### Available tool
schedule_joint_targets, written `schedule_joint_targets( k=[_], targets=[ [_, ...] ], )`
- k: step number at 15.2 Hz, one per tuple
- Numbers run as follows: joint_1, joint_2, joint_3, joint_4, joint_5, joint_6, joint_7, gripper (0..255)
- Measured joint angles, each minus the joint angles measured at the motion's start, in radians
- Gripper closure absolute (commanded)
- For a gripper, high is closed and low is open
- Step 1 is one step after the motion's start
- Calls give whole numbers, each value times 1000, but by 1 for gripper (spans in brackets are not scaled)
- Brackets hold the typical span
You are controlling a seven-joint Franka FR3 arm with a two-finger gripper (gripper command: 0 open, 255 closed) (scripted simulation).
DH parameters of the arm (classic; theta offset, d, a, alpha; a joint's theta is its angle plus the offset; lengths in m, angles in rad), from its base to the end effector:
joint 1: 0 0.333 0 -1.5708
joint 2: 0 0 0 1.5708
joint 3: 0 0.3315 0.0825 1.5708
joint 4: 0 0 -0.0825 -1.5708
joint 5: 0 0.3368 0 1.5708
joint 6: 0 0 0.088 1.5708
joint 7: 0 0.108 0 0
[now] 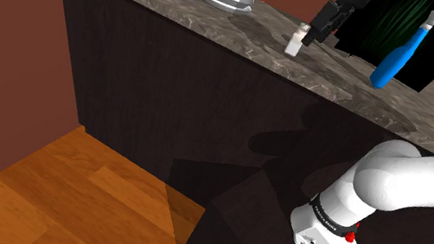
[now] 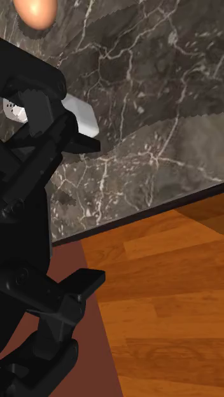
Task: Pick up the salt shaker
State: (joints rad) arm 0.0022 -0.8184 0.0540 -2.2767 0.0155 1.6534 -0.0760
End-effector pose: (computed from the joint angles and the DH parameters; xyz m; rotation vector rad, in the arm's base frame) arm 0.2465 0.0237 0.6502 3.0942 0.1846 0.3014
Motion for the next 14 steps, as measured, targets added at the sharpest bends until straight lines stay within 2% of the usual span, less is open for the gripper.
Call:
schedule_joint_targets(
  k=[3,8,10,14],
  targets=[
    [5,28,-29,23,-23,-5,-59,0],
    [31,169,-127,144,-98,-19,-292,0],
    [43,249,-161,223,-120,-29,-384,0],
    [45,262,-181,195,-134,6,-430,0]
  ],
)
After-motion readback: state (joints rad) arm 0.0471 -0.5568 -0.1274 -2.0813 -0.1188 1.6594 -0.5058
